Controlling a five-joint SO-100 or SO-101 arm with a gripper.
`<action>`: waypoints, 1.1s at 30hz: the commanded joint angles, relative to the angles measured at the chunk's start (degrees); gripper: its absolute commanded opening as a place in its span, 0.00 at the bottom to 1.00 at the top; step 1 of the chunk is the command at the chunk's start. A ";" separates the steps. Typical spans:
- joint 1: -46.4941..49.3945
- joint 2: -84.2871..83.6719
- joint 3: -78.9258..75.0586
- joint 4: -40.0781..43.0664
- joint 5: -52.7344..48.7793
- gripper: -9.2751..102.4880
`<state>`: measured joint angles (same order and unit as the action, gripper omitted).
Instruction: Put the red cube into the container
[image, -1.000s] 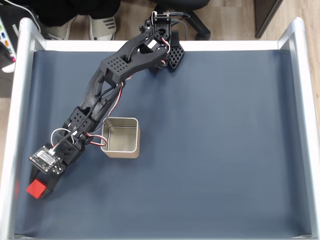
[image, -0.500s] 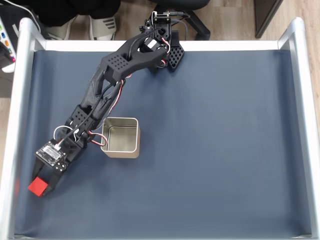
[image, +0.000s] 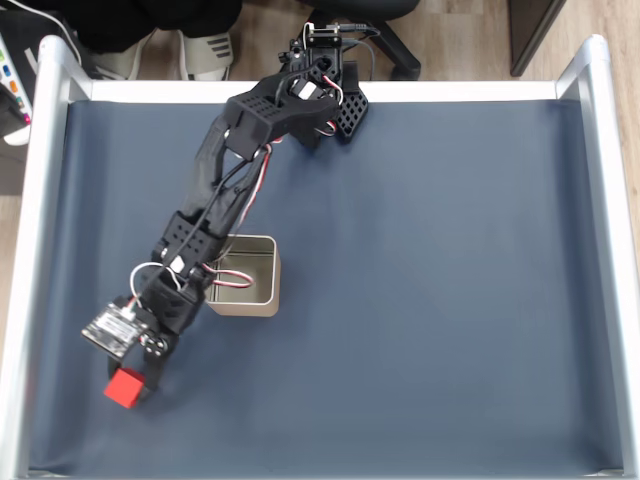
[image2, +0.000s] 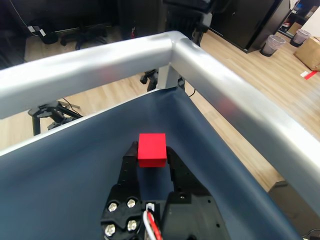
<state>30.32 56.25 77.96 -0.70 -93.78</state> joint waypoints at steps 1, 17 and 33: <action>-0.70 7.47 0.70 0.97 0.44 0.08; -2.20 31.46 13.62 12.92 -3.16 0.08; -8.09 66.62 42.63 21.88 -7.03 0.08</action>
<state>22.94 116.46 118.74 20.57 -100.02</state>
